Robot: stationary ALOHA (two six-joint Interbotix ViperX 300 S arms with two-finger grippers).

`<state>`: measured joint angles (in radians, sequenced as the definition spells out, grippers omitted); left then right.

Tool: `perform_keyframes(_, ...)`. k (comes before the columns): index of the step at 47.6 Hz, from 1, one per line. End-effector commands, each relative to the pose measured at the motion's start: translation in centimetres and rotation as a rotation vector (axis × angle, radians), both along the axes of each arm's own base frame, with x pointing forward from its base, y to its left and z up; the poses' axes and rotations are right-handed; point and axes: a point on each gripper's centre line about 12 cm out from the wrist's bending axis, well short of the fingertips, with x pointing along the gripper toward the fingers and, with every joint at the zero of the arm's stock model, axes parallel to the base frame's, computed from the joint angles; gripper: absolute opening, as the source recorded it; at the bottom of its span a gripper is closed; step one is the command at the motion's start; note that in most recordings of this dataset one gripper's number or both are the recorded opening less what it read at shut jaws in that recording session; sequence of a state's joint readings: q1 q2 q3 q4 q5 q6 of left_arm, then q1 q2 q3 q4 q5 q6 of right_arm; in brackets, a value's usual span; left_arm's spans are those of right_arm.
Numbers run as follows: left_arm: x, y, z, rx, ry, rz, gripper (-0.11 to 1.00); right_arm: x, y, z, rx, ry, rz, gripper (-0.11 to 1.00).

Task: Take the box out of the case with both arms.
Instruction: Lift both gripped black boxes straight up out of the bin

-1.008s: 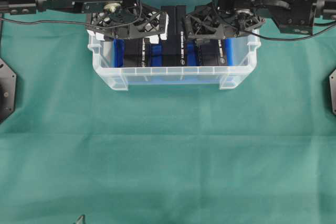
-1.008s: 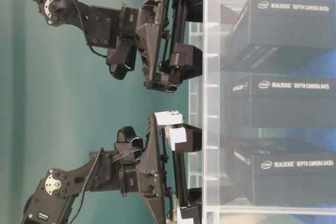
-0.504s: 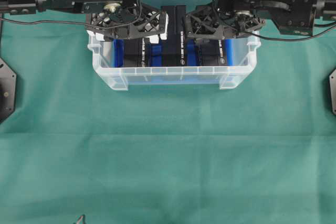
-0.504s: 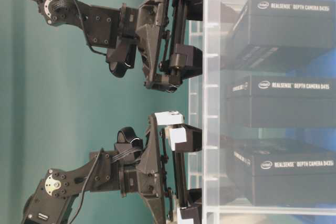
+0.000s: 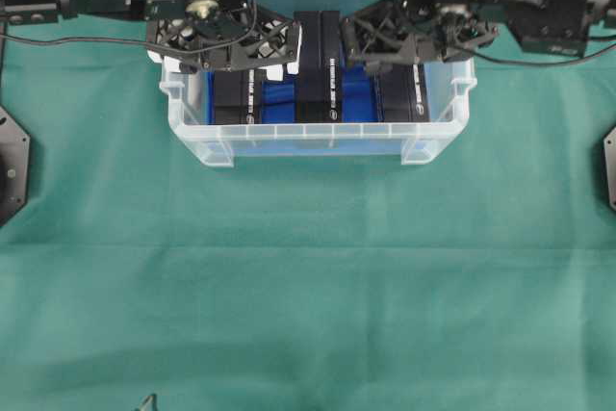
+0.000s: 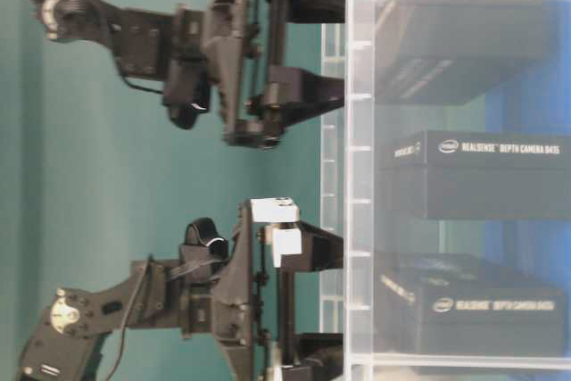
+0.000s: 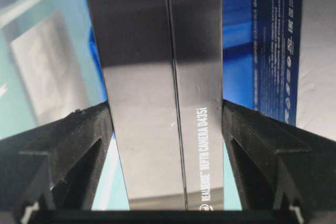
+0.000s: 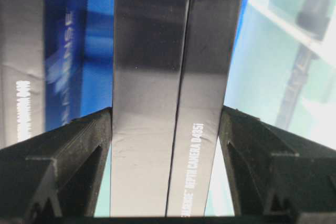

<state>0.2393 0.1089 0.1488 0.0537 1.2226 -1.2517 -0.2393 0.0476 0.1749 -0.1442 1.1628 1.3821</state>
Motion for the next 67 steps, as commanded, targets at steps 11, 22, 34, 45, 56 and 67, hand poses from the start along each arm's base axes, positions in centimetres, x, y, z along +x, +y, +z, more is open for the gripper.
perform_keyframes(11, 0.5, -0.3, 7.2, 0.032, -0.117, -0.043, 0.63, -0.2, -0.2, 6.6, -0.053, -0.102, -0.005, 0.65)
perform_keyframes(22, 0.2, -0.2, 11.4, 0.058, -0.155, -0.057, 0.63, -0.9, -0.3, 10.1, -0.083, -0.118, -0.013, 0.65)
perform_keyframes(34, -0.8, -0.2, 15.3, 0.057, -0.134, -0.075, 0.63, -1.5, -0.2, 13.6, -0.112, -0.131, -0.005, 0.65)
perform_keyframes(45, -1.3, -0.1, 18.7, 0.071, -0.166, -0.089, 0.63, -1.9, -0.1, 16.7, -0.130, -0.156, 0.010, 0.65)
perform_keyframes(56, -2.2, 0.0, 21.3, 0.072, -0.163, -0.091, 0.63, -2.6, 0.3, 19.6, -0.165, -0.163, 0.008, 0.65)
perform_keyframes(67, -2.0, 0.1, 22.0, 0.070, -0.150, -0.095, 0.63, -2.3, 0.6, 20.8, -0.171, -0.166, 0.034, 0.65)
